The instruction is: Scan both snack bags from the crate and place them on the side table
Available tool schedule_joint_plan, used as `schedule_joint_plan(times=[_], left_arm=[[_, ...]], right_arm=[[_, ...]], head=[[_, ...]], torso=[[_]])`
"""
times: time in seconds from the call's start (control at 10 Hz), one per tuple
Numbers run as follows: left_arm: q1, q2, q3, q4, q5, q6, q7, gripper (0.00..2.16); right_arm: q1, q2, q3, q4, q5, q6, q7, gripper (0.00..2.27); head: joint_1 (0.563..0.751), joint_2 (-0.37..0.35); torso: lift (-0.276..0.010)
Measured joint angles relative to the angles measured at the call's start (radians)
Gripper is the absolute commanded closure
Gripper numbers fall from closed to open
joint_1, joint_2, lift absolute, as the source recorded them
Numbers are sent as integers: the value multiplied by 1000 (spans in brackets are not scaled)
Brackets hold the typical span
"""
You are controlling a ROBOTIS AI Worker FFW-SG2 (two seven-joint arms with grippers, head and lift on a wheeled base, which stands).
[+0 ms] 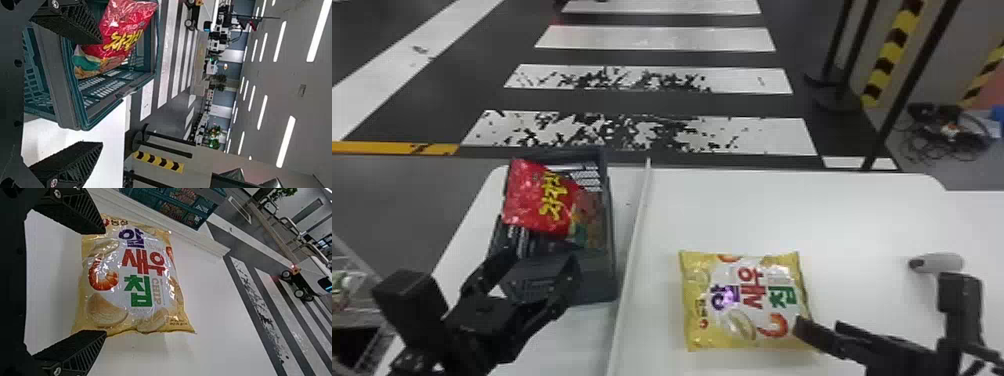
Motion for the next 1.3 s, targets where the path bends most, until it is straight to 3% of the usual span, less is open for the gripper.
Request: schedule_joint_plan(times=[1.3], left_arm=[[-13,-6,-15,66,3,-30,-2,83]], right_arm=[[-167,31,13,301,110,-22,104,87]], head=[[695,-7]], torso=[[-95]])
